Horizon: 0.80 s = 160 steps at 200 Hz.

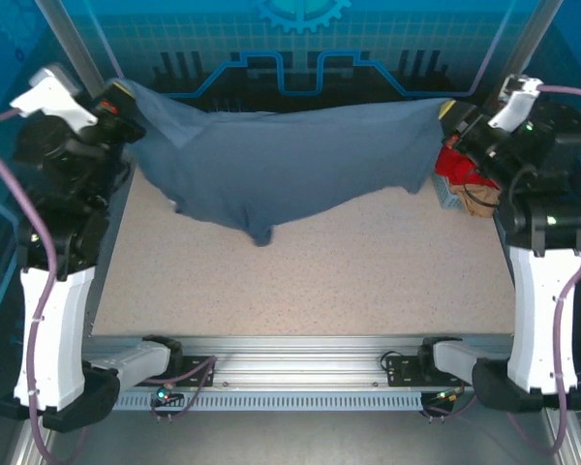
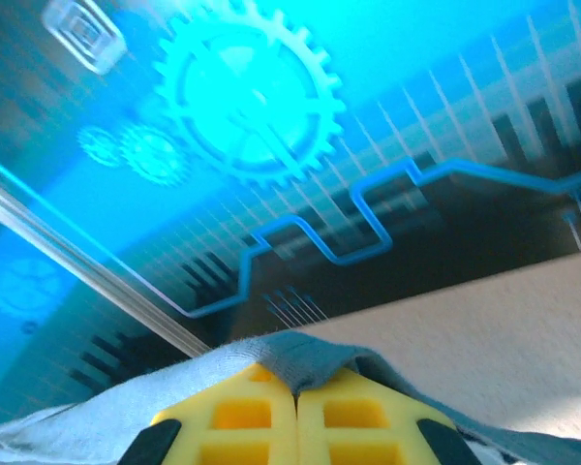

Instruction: Fold and stack the t-shirts

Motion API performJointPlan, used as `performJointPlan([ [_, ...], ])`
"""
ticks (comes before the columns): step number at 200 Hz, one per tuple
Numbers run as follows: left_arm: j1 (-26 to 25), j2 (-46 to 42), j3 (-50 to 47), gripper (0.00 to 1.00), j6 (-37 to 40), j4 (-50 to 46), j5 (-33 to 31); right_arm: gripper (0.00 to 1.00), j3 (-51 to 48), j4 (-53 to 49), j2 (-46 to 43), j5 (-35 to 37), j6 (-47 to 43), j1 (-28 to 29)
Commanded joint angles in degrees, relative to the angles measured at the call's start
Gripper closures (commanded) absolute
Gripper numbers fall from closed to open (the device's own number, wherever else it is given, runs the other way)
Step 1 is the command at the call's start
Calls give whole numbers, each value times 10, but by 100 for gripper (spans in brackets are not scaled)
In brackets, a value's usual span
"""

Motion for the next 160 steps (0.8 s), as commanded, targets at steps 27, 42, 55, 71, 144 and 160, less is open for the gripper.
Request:
performJointPlan([
  [27, 38, 136, 130, 100, -55, -12, 73, 100, 16, 80, 59, -41, 50, -15],
  [42, 67, 184, 142, 100, -105, 5, 130, 100, 21, 109, 99, -51, 66, -16],
  [55, 92, 230, 154, 100, -140, 26, 183, 100, 30, 143, 136, -69, 79, -17],
  [71, 114, 288, 192, 100, -159, 38, 235, 100, 60, 164, 192, -90, 94, -17],
  [144, 156, 455, 433, 100, -205, 79, 345, 100, 338, 144, 417, -125, 119, -22],
  [160, 157, 451, 473, 100, -206, 81, 340, 100, 422, 114, 456, -121, 121, -28],
])
